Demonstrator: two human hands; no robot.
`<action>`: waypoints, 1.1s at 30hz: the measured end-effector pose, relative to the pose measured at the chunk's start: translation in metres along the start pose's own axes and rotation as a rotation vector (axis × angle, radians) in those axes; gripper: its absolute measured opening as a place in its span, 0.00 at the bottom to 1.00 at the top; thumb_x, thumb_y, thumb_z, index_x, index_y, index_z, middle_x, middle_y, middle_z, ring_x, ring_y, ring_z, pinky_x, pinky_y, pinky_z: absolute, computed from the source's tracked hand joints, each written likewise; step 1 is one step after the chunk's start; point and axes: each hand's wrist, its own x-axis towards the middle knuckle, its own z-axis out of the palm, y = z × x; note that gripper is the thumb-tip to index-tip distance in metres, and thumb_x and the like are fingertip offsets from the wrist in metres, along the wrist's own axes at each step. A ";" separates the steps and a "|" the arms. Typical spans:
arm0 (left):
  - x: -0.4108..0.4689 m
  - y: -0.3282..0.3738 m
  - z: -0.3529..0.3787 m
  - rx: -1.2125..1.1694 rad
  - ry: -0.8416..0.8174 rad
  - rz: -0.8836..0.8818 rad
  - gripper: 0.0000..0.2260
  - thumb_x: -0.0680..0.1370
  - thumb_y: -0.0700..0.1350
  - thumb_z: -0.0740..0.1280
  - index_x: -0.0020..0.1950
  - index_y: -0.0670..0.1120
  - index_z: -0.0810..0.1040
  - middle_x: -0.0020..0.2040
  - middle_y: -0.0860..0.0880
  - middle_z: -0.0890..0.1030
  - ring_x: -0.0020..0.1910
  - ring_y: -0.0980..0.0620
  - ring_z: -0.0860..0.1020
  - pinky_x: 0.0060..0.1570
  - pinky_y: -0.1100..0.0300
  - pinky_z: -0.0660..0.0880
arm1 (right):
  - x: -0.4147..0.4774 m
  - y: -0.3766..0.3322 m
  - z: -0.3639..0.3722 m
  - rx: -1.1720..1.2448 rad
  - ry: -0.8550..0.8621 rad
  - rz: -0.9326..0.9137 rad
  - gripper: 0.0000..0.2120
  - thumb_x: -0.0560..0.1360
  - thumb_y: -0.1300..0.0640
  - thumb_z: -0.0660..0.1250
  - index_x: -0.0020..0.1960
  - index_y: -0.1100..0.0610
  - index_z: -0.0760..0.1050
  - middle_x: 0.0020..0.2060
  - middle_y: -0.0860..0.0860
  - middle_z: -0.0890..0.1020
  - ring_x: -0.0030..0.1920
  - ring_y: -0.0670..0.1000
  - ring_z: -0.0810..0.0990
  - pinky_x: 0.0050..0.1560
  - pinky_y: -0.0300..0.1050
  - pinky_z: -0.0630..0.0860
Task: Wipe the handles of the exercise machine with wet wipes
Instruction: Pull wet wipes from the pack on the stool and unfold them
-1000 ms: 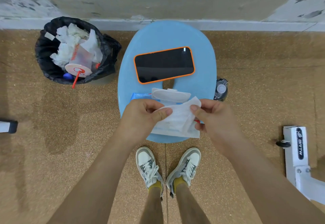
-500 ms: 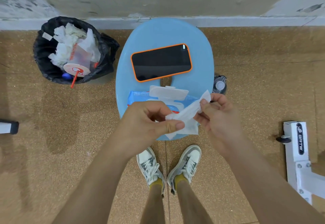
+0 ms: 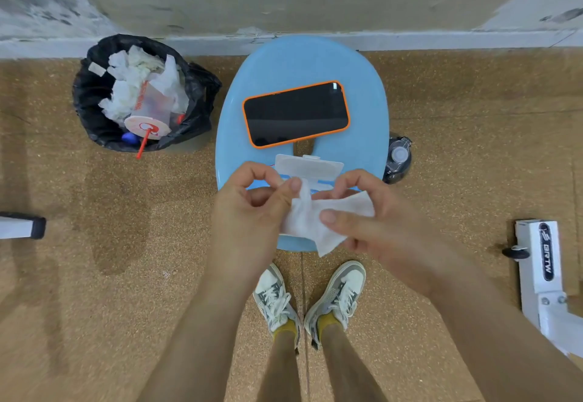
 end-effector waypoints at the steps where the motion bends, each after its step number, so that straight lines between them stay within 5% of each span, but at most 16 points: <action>1: -0.001 0.002 0.003 0.026 0.006 0.034 0.08 0.74 0.42 0.71 0.40 0.44 0.72 0.31 0.34 0.79 0.27 0.40 0.73 0.29 0.53 0.69 | 0.001 -0.002 0.006 -0.149 0.040 -0.040 0.16 0.66 0.55 0.77 0.48 0.51 0.73 0.50 0.50 0.83 0.43 0.50 0.80 0.42 0.44 0.75; 4: -0.003 0.008 0.011 0.064 0.086 0.144 0.09 0.75 0.41 0.70 0.39 0.46 0.71 0.27 0.37 0.75 0.25 0.51 0.66 0.26 0.62 0.63 | 0.003 -0.005 0.020 -0.215 0.118 -0.125 0.16 0.66 0.56 0.77 0.53 0.48 0.79 0.45 0.51 0.84 0.45 0.47 0.82 0.50 0.42 0.76; 7: 0.001 0.007 0.009 0.010 0.249 0.184 0.11 0.76 0.41 0.68 0.38 0.50 0.69 0.24 0.47 0.73 0.25 0.53 0.67 0.26 0.60 0.64 | 0.001 -0.004 0.020 -0.131 0.204 -0.091 0.06 0.66 0.58 0.76 0.43 0.51 0.83 0.44 0.52 0.85 0.41 0.49 0.81 0.44 0.47 0.78; 9: 0.006 0.007 0.002 -0.012 0.342 0.182 0.11 0.77 0.41 0.67 0.38 0.50 0.68 0.23 0.53 0.72 0.23 0.54 0.66 0.25 0.61 0.63 | -0.001 -0.003 0.015 -0.069 0.213 -0.073 0.03 0.67 0.58 0.75 0.39 0.52 0.83 0.40 0.50 0.85 0.37 0.46 0.80 0.36 0.41 0.77; 16: 0.002 0.009 -0.012 -0.278 0.505 0.082 0.10 0.77 0.40 0.67 0.38 0.49 0.70 0.24 0.56 0.75 0.25 0.57 0.70 0.29 0.60 0.68 | -0.003 0.009 0.010 0.115 0.269 -0.039 0.02 0.70 0.59 0.72 0.41 0.57 0.82 0.33 0.47 0.80 0.34 0.46 0.72 0.36 0.39 0.71; 22: -0.029 0.014 -0.007 -0.336 0.166 -0.182 0.06 0.70 0.45 0.71 0.37 0.50 0.74 0.28 0.47 0.77 0.28 0.49 0.71 0.23 0.64 0.65 | 0.013 0.018 0.010 0.532 0.499 0.102 0.02 0.75 0.63 0.67 0.43 0.58 0.78 0.36 0.52 0.80 0.35 0.47 0.76 0.29 0.36 0.72; 26: -0.043 0.017 -0.009 -0.344 0.093 -0.130 0.02 0.68 0.46 0.70 0.40 0.51 0.80 0.31 0.46 0.81 0.31 0.50 0.74 0.31 0.60 0.69 | 0.012 0.011 0.010 0.164 0.673 -0.067 0.06 0.72 0.54 0.71 0.46 0.47 0.74 0.43 0.48 0.76 0.46 0.47 0.78 0.42 0.44 0.79; 29: -0.041 0.012 0.001 -0.278 0.019 -0.121 0.04 0.72 0.42 0.69 0.45 0.51 0.81 0.32 0.46 0.80 0.30 0.52 0.75 0.29 0.62 0.74 | -0.017 -0.004 0.021 0.054 0.357 -0.058 0.13 0.64 0.42 0.70 0.46 0.45 0.80 0.45 0.46 0.83 0.49 0.47 0.82 0.50 0.46 0.80; 31: -0.038 0.010 0.010 -0.166 -0.087 -0.106 0.10 0.76 0.35 0.66 0.52 0.49 0.80 0.37 0.46 0.83 0.35 0.51 0.78 0.35 0.61 0.77 | -0.027 -0.003 0.032 0.102 0.169 -0.071 0.11 0.69 0.50 0.70 0.49 0.52 0.82 0.44 0.50 0.86 0.48 0.50 0.84 0.50 0.46 0.81; 33: -0.039 0.008 0.017 -0.011 -0.163 -0.051 0.16 0.76 0.32 0.64 0.57 0.51 0.78 0.43 0.50 0.84 0.40 0.54 0.80 0.42 0.61 0.78 | -0.025 0.003 0.038 0.185 0.255 -0.095 0.08 0.75 0.60 0.66 0.51 0.60 0.82 0.44 0.57 0.86 0.47 0.58 0.84 0.53 0.53 0.80</action>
